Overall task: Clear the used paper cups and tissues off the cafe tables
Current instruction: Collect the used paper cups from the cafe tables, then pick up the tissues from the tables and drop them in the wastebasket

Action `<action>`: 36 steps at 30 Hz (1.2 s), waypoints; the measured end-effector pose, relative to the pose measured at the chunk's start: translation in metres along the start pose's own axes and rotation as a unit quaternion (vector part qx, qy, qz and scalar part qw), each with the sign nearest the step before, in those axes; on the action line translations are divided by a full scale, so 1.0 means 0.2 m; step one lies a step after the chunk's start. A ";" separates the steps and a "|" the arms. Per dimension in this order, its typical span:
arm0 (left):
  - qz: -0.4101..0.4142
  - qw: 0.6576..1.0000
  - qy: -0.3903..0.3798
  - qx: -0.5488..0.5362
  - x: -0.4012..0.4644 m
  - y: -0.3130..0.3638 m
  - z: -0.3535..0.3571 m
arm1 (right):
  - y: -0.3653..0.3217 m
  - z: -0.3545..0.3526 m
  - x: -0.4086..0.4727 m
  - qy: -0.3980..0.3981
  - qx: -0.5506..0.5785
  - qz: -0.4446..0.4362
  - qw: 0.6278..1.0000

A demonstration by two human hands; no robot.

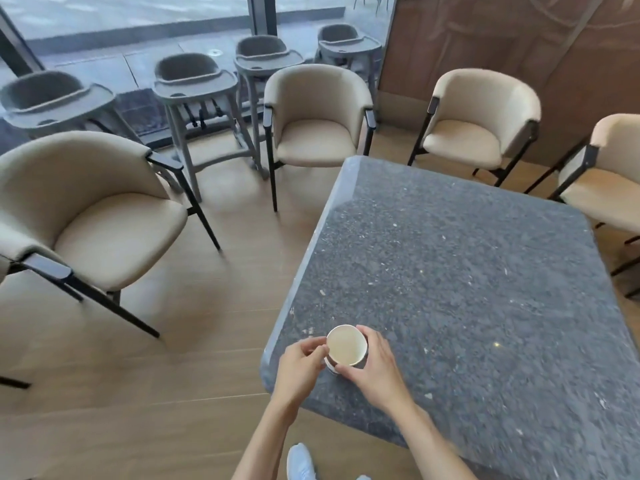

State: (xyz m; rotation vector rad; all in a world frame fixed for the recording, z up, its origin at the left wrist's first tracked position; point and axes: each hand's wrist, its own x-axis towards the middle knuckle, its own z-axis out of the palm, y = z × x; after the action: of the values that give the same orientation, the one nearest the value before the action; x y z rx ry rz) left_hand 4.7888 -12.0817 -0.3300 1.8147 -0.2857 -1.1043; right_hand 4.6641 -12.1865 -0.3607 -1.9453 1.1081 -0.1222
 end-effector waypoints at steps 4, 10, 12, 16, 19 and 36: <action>-0.026 1.000 0.008 0.012 0.01 -0.05 0.01 | 0.03 0.05 0.04 -0.003 -0.049 0.001 0.999; -0.048 0.999 0.012 0.013 0.01 -0.09 0.05 | 0.09 0.05 0.07 -0.018 -0.091 -0.001 0.996; -0.054 0.998 0.022 0.017 0.01 -0.08 0.06 | 0.09 0.04 0.08 -0.036 -0.103 -0.005 0.994; -0.050 0.996 0.075 -0.012 -0.02 0.01 0.06 | 0.03 -0.02 0.12 -0.065 -0.106 -0.039 0.991; -0.035 0.988 0.143 -0.053 -0.08 0.10 0.02 | -0.10 -0.11 0.16 -0.077 -0.073 -0.083 0.991; 0.146 0.773 0.546 -0.289 -1.17 0.14 -0.23 | -0.96 -0.01 -0.34 -0.335 0.115 -0.327 0.876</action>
State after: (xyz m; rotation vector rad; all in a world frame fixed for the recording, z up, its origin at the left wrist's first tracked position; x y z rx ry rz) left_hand 4.7006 -11.9257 -0.1692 1.4755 0.4276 0.2056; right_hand 4.7473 -12.0949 -0.1999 -1.8442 -0.0393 0.0590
